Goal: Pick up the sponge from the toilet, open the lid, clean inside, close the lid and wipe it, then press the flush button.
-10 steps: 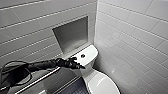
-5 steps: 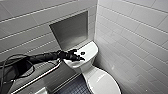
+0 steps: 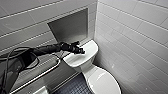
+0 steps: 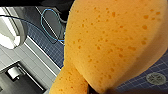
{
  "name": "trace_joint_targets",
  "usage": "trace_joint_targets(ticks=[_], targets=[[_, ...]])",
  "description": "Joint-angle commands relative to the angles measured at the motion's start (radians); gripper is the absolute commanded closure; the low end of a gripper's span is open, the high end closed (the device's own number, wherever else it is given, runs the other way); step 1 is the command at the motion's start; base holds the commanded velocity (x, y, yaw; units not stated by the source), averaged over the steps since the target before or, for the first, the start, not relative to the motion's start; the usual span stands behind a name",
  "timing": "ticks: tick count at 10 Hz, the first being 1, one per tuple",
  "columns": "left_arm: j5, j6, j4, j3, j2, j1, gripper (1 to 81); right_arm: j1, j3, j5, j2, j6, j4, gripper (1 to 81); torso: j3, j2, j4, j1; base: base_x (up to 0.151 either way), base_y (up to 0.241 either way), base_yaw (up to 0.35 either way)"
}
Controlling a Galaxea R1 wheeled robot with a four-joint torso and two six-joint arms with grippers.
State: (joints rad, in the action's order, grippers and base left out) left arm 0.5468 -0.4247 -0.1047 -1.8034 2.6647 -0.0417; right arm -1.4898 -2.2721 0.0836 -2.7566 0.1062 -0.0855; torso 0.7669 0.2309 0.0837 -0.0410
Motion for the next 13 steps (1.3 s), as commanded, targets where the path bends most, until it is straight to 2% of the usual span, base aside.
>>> trace_joint_targets(ticks=[1,8,10,11,13], targets=[[0.042,-0.014,-0.006,-0.027,0.012,-0.160,81.1,-0.025,0.011,-0.082,0.006,0.003,0.010,81.1,0.000,0.000,0.000,0.000,0.000,0.000,0.000],[0.064,-0.014,0.095,-0.252,0.163,-0.186,81.1,-0.028,0.013,-0.082,0.003,0.003,0.012,81.1,0.000,0.000,0.000,0.000,0.000,0.000,0.000],[0.084,-0.014,0.125,-0.303,0.193,-0.194,81.1,-0.033,0.011,-0.079,-0.004,0.003,0.012,81.1,0.051,0.000,0.000,0.000,0.000,0.000,0.000],[0.090,-0.014,0.141,-0.330,0.209,-0.200,81.1,-0.033,0.010,-0.079,-0.004,0.003,0.010,81.1,0.008,0.000,0.000,0.000,0.000,0.000,0.000],[0.093,-0.014,0.160,-0.373,0.221,-0.212,81.1,-0.036,0.008,-0.079,-0.004,0.003,0.010,81.1,0.019,-0.001,0.000,0.000,0.000,0.000,0.000]])
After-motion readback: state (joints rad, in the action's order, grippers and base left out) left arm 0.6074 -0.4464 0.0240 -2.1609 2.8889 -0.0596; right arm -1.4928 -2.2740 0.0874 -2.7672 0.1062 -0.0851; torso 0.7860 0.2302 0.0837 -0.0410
